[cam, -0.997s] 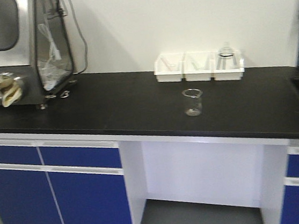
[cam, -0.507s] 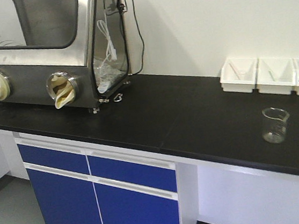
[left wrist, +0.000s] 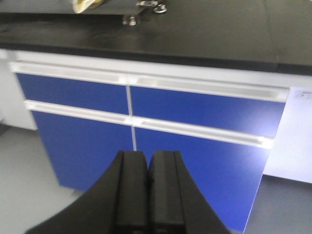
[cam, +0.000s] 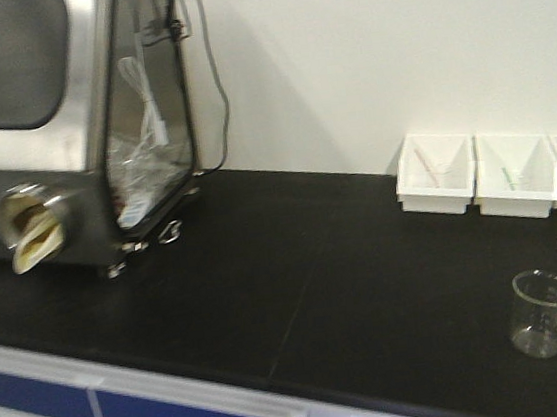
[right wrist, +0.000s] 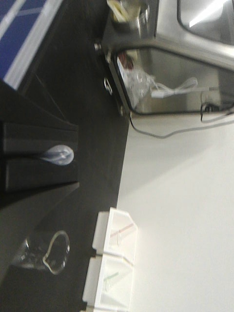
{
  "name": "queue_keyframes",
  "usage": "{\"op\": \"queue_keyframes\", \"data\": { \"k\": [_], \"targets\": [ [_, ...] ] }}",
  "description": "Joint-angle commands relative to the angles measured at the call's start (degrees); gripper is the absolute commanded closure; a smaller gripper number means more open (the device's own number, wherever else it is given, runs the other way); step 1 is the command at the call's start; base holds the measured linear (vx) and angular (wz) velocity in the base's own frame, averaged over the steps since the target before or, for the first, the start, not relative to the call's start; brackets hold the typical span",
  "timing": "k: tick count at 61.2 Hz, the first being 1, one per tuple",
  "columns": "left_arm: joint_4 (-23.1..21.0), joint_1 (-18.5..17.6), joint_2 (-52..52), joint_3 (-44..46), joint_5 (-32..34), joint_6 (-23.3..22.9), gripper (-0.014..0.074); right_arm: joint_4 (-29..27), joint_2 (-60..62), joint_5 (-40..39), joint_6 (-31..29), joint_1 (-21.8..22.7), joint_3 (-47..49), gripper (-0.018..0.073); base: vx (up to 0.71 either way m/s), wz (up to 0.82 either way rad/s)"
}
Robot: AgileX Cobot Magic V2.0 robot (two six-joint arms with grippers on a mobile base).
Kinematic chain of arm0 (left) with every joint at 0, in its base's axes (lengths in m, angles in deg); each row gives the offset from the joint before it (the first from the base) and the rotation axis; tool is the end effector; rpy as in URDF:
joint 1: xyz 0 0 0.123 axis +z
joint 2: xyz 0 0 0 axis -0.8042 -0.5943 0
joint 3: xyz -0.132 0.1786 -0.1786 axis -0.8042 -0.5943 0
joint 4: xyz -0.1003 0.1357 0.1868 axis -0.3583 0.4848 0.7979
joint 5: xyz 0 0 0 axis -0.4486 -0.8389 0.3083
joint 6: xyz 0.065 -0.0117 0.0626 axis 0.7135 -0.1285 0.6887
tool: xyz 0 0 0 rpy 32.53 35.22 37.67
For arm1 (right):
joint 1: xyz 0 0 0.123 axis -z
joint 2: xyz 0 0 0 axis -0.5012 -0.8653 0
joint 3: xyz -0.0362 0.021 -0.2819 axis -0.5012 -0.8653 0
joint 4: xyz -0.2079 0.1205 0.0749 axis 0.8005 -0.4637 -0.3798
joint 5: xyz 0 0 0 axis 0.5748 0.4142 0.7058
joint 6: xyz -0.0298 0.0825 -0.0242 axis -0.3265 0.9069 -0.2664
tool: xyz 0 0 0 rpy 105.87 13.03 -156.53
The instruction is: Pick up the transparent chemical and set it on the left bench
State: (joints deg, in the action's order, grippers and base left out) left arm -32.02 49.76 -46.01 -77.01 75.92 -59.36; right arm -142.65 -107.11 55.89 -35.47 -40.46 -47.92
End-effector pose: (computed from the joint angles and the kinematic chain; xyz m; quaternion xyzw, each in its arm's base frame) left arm 0.0566 -0.0037 0.2037 0.0337 0.6852 -0.0124 0.7275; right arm 0.0814 0.0174 0.2838 -0.0652 0.6871 0.0801 0.7192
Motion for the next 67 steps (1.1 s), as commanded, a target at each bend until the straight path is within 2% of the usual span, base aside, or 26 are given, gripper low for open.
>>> {"op": "queue_keyframes", "data": {
  "k": [1, 35, 67],
  "targets": [
    [0.0, -0.1, 1.1, -0.9, 4.5, -0.4, 0.06, -0.1, -0.4, 0.5, -0.5, 0.2, 1.7, 0.0564, 0.44, -0.42],
    [0.0, -0.1, 1.1, -0.9, 4.5, -0.4, 0.06, -0.2, -0.4, 0.7, -0.5, 0.2, 1.7, 0.0564, 0.36, -0.42],
    [0.0, -0.1, 1.1, -0.9, 4.5, -0.4, 0.06, -0.2, -0.4, 0.7, -0.5, 0.2, 1.7, 0.0564, 0.23, -0.17]
  ]
}}
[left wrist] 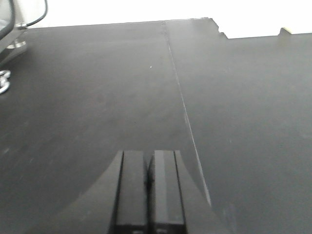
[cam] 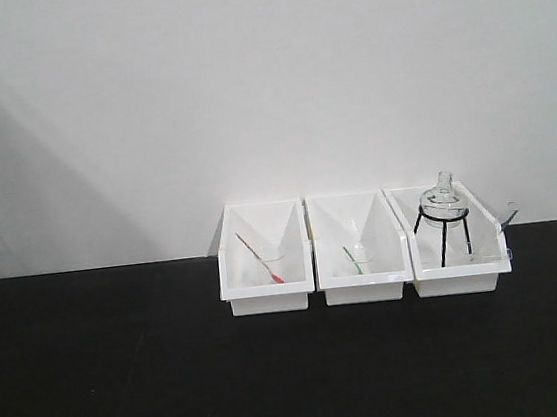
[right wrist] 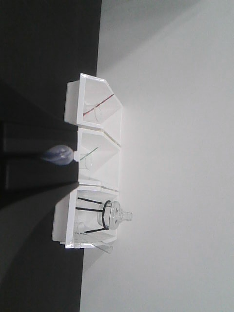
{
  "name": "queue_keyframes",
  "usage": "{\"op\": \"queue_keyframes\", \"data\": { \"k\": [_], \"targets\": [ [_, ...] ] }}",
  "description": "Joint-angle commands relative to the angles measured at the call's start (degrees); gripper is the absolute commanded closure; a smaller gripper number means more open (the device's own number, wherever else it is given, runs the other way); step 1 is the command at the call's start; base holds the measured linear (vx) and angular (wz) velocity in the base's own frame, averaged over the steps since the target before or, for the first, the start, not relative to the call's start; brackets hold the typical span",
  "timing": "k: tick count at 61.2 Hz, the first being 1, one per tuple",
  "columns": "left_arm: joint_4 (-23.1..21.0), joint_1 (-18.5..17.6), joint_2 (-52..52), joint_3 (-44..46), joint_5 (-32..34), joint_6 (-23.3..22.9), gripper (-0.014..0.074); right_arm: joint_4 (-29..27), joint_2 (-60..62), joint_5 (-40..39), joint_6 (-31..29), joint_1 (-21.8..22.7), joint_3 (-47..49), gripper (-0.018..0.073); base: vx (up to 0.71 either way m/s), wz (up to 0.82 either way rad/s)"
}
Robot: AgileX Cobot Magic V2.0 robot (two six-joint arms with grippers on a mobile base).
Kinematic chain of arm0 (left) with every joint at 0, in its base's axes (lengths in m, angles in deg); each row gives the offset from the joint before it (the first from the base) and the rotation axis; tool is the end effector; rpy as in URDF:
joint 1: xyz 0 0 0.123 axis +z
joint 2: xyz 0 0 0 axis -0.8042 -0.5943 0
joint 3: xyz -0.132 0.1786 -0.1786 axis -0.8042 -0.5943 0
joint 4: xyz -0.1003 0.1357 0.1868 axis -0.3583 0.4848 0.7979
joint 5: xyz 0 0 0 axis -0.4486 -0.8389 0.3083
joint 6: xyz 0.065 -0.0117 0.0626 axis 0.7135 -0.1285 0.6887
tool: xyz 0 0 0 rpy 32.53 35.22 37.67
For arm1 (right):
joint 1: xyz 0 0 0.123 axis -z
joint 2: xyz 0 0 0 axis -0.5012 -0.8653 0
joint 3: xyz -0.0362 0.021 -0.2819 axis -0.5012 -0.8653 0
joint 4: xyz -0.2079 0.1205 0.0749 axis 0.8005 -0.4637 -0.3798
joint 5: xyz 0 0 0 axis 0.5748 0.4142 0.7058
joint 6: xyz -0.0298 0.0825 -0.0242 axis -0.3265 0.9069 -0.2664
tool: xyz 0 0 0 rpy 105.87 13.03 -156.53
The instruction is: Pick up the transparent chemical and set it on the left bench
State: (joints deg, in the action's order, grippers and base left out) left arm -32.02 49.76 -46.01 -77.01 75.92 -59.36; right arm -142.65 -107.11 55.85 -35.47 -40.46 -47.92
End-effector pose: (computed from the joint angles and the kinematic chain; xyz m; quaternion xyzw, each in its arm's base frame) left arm 0.0566 -0.0037 0.2037 0.0337 0.6852 -0.0124 0.7275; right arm 0.0814 0.0173 0.2838 -0.0649 0.6871 0.0798 0.7192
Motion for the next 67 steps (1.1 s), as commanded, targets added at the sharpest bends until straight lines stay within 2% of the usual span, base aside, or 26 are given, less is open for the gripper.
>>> {"op": "queue_keyframes", "data": {
  "k": [1, 38, 45, 50, 55, 67],
  "targets": [
    [0.0, -0.1, 1.1, -0.9, 4.5, -0.4, 0.06, -0.2, -0.4, 0.8, -0.5, 0.2, 1.7, 0.0564, 0.12, -0.04],
    [0.0, -0.1, 1.1, -0.9, 4.5, -0.4, 0.06, -0.4, -0.4, 1.0, -0.4, 0.2, 1.7, 0.0564, 0.04, -0.02],
    [0.0, -0.1, 1.1, -0.9, 4.5, -0.4, 0.06, -3.6, -0.5, 2.3, 0.6, 0.2, 1.9, 0.0564, 0.0, 0.0],
    [0.0, -0.1, 1.1, -0.9, 4.5, -0.4, 0.06, -7.9, -2.6, 2.3, 0.5, 0.2, 1.9, 0.0564, 0.0, 0.0],
    [0.0, -0.1, 1.1, -0.9, 4.5, -0.4, 0.06, -9.1, -6.9, 5.2, 0.1, 0.2, 2.7, 0.0564, 0.0, 0.0],
    [0.0, -0.1, 1.1, -0.9, 4.5, -0.4, 0.06, -9.1, -25.5, 19.2, -4.2, 0.2, 11.0, 0.0564, 0.0, 0.0]
  ]
}}
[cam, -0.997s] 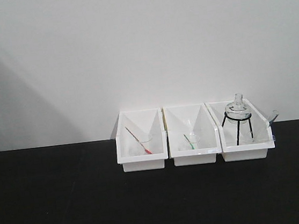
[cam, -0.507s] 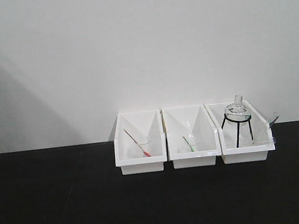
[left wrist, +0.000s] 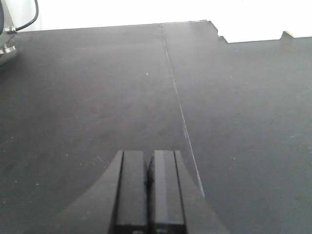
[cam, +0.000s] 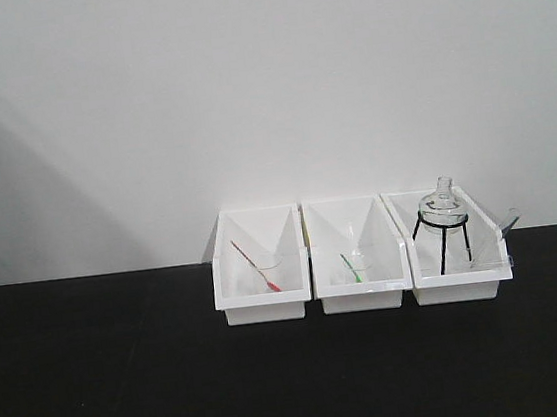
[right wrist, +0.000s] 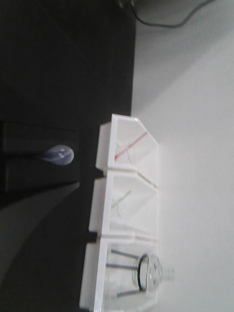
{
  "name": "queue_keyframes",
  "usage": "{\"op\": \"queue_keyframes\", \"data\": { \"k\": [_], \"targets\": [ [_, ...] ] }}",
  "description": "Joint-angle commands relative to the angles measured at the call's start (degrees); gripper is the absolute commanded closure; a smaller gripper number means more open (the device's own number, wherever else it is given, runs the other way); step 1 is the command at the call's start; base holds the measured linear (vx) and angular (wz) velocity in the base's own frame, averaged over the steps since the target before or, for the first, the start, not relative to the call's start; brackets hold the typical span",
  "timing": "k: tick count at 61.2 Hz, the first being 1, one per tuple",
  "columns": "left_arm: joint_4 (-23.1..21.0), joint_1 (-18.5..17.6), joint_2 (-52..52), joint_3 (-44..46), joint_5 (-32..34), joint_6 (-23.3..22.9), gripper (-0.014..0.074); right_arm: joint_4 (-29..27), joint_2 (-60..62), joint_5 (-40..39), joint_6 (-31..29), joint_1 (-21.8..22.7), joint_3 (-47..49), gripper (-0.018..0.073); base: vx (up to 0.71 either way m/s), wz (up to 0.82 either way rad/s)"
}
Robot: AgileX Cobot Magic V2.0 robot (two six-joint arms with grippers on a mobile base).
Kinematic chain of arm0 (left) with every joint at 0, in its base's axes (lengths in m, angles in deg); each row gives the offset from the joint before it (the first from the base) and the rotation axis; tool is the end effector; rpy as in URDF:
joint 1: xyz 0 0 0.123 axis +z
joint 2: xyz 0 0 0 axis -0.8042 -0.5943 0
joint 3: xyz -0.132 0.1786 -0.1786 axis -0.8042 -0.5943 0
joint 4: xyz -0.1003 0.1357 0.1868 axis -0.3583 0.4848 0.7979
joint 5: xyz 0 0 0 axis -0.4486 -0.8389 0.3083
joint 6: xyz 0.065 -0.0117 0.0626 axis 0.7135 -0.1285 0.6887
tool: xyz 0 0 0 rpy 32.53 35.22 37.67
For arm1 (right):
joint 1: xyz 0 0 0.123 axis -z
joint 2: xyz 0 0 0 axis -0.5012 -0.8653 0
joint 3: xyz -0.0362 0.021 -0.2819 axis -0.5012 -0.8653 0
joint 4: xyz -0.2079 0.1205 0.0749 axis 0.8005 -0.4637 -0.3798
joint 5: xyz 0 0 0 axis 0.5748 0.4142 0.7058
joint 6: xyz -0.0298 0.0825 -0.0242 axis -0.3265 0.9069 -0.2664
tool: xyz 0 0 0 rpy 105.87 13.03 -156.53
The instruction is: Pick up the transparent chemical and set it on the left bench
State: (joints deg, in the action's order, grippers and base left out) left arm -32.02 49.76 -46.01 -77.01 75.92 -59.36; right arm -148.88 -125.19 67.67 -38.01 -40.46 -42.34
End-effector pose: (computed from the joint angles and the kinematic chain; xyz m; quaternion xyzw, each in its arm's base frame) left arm 0.0566 -0.0037 0.2037 0.0337 0.6852 -0.0124 0.7275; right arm 0.1265 0.0442 0.2865 -0.1100 0.7439 0.1716 0.6365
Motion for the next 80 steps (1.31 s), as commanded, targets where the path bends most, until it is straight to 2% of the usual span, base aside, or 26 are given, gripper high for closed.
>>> {"op": "queue_keyframes", "data": {
  "k": [1, 12, 31, 40, 51, 59, 66, 80],
  "targets": [
    [0.0, -0.1, 1.1, -0.9, 4.5, -0.4, 0.06, -2.8, -8.8, 8.2, -1.8, 0.2, 6.0, 0.0564, 0.0, 0.0],
    [0.0, -0.1, 1.1, -0.9, 4.5, -0.4, 0.06, -2.8, -23.5, 16.0, -5.7, 0.2, 11.9, 0.0564, 0.0, 0.0],
    [0.0, -0.1, 1.1, -0.9, 4.5, -0.4, 0.06, -2.8, -36.2, 17.8, -15.6, 0.2, 12.8, 0.0538, 0.0, 0.0],
    [0.0, -0.1, 1.1, -0.9, 4.5, -0.4, 0.06, -2.8, -37.3, 21.0, -18.2, 0.2, 12.8, 0.0431, 0.0, 0.0],
    [0.0, -0.1, 1.1, -0.9, 4.5, -0.4, 0.06, -2.8, -37.3, 22.3, -18.4, 0.2, 12.8, 0.0199, 0.0, 0.0],
    [0.0, -0.1, 1.1, -0.9, 4.5, -0.4, 0.06, -2.8, -37.3, 22.3, -18.3, 0.2, 12.8, 0.0083, 0.0, 0.0],
    [0.0, -0.1, 1.1, -0.9, 4.5, -0.4, 0.06, -2.8, -37.3, 22.8, -18.3, 0.2, 12.8, 0.0049, 0.0, 0.0],
    [0.0, -0.1, 1.1, -0.9, 4.5, -0.4, 0.06, -2.8, -36.1, 23.1, -18.2, 0.2, 13.3, 0.0074, 0.0, 0.0]
  ]
}}
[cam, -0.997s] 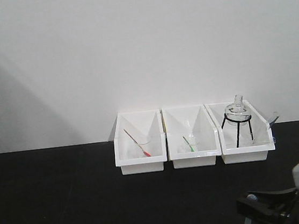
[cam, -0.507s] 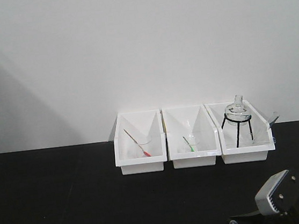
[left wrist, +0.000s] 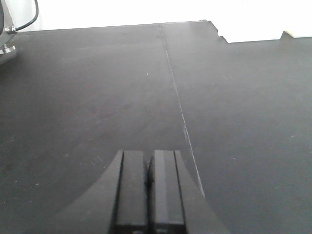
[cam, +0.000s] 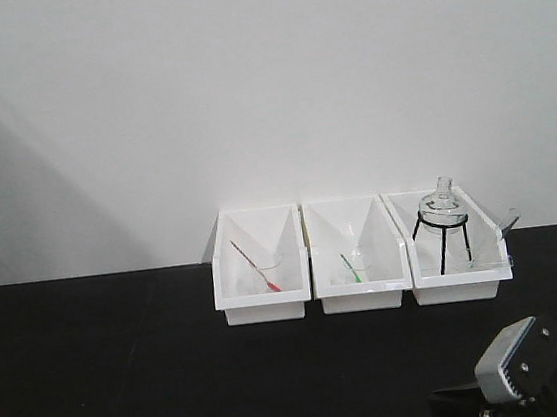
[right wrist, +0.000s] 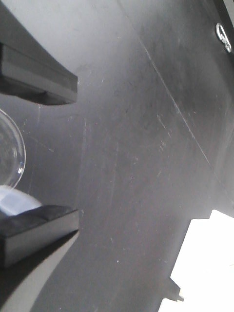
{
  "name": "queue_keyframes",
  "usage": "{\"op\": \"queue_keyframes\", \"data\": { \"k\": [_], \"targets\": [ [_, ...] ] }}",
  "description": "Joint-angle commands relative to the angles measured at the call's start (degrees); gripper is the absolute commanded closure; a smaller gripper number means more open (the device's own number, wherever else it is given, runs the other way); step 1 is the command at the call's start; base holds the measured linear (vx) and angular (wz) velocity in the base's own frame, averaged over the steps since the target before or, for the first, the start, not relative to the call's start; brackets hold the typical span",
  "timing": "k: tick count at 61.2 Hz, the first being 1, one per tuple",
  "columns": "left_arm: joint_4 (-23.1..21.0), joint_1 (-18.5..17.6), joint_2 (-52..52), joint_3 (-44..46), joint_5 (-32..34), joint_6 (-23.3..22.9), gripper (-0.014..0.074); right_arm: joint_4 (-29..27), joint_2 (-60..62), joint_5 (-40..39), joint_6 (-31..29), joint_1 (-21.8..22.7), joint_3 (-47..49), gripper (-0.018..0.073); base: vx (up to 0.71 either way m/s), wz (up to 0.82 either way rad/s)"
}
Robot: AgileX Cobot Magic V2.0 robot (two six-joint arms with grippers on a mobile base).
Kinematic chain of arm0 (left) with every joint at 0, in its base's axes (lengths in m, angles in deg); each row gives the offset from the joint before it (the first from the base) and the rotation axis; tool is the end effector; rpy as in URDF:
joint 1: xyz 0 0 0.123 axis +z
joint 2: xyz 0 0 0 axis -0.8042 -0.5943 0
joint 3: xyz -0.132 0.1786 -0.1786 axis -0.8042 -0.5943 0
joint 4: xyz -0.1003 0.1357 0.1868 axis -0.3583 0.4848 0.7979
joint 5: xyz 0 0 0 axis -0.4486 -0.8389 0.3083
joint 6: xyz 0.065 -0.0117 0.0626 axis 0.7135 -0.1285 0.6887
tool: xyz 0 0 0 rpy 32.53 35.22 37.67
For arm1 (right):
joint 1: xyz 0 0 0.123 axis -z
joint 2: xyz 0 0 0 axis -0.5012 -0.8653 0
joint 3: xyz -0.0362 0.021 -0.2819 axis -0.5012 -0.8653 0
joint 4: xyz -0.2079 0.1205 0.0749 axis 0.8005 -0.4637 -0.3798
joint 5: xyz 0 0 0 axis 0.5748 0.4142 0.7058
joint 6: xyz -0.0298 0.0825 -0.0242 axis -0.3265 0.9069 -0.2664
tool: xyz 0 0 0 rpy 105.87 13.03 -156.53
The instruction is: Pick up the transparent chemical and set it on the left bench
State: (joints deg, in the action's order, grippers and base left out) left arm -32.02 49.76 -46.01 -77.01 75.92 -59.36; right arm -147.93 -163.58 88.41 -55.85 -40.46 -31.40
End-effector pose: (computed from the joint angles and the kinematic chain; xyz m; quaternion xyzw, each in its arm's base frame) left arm 0.0566 -0.0037 0.2037 0.0337 0.6852 -0.0124 0.7275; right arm 0.2247 0.0924 0.2308 -0.3030 0.7925 0.2435 0.4700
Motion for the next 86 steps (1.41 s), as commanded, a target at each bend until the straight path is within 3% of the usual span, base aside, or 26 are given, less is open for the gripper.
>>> {"op": "queue_keyframes", "data": {
  "k": [1, 11, 23, 32, 48, 73, 78, 83, 86],
  "targets": [
    [0.0, -0.1, 1.1, -0.9, 4.5, -0.4, 0.06, -3.8, 2.8, 2.0, -0.3, 0.2, 2.5, 0.0081, 0.0, 0.0],
    [0.0, -0.1, 1.1, -0.9, 4.5, -0.4, 0.06, -3.5, 9.7, -3.5, 4.8, 0.2, 4.0, 0.0237, 0.0, 0.0],
    [0.0, -0.1, 1.1, -0.9, 4.5, -0.4, 0.06, 2.1, 22.5, -12.5, 15.3, 0.2, 4.0, 0.0574, 0.0, 0.0],
    [0.0, -0.1, 1.1, -0.9, 4.5, -0.4, 0.06, 7.7, 29.7, -16.8, 20.2, 0.2, 4.0, 0.0568, 0.0, 0.0],
    [0.0, -0.1, 1.1, -0.9, 4.5, -0.4, 0.06, 7.7, 36.6, -16.9, 20.1, 0.2, 4.0, 0.0567, 0.0, 0.0],
    [0.0, -0.1, 1.1, -0.9, 4.5, -0.4, 0.06, 10.0, 36.6, -19.4, 20.2, 0.2, 3.9, 0.0567, 0.0, 0.0],
    [0.0, -0.1, 1.1, -0.9, 4.5, -0.4, 0.06, 19.6, 35.5, -21.3, 26.6, 0.2, 3.9, 0.0567, 0.0, 0.0],
    [0.0, -0.1, 1.1, -0.9, 4.5, -0.4, 0.06, 39.6, 34.7, -23.1, 44.5, 0.2, 4.0, 0.0567, 0.0, 0.0],
    [0.0, -0.1, 1.1, -0.9, 4.5, -0.4, 0.06, 53.5, 34.5, -24.6, 58.8, 0.2, 3.9, 0.0567, 0.0, 0.0]
  ]
}}
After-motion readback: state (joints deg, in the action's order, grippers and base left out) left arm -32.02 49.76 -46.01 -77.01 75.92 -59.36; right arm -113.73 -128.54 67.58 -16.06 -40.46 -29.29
